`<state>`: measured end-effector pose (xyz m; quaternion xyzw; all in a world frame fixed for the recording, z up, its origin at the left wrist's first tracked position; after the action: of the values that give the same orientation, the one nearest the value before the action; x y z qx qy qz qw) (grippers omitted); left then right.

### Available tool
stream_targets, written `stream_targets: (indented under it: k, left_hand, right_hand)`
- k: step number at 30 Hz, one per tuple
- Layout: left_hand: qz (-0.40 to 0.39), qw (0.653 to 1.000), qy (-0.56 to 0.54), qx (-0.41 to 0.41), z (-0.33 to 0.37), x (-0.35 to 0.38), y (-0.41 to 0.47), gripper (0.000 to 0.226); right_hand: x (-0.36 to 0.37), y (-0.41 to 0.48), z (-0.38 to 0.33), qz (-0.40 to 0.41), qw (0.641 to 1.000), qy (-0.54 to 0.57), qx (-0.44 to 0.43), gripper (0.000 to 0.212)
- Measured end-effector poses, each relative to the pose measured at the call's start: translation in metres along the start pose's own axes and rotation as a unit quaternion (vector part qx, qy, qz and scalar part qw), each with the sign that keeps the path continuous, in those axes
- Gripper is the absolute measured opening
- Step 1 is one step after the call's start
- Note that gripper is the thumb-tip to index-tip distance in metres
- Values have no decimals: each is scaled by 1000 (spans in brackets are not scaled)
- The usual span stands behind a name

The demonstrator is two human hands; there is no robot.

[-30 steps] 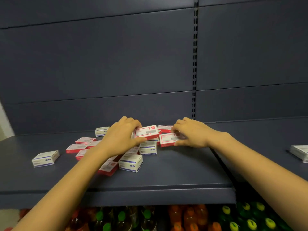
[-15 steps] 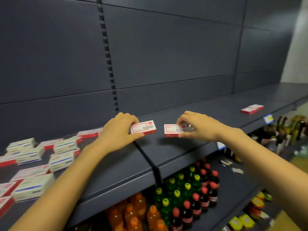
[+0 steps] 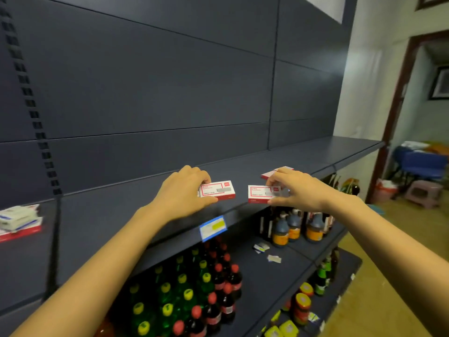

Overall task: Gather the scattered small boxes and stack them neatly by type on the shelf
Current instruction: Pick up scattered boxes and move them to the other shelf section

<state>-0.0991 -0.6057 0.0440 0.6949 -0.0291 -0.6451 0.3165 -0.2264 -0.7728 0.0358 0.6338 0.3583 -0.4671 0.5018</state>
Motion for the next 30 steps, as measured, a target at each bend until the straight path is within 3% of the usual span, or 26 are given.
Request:
stream_targets:
  k: [12, 30]
  left_hand:
    - [-8, 999, -1, -35, 86, 70, 96, 44]
    - [-75, 989, 51, -118, 64, 158, 239, 46]
  right_hand:
    - [-2, -6, 153, -13, 1000, -14, 21, 43]
    - [28, 121, 276, -35, 998, 30, -43, 40]
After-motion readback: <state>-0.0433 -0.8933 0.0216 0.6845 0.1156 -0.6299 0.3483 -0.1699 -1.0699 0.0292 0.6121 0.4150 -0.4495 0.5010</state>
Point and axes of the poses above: each hand's wrist, its own y-axis towards the middle knuckle, its own x-axis out of the palm, z = x × y, the point moved 7 cm from there along y, towards the middle knuckle, and after that the axes turned 1 degree about z, right-handed, at the moved point
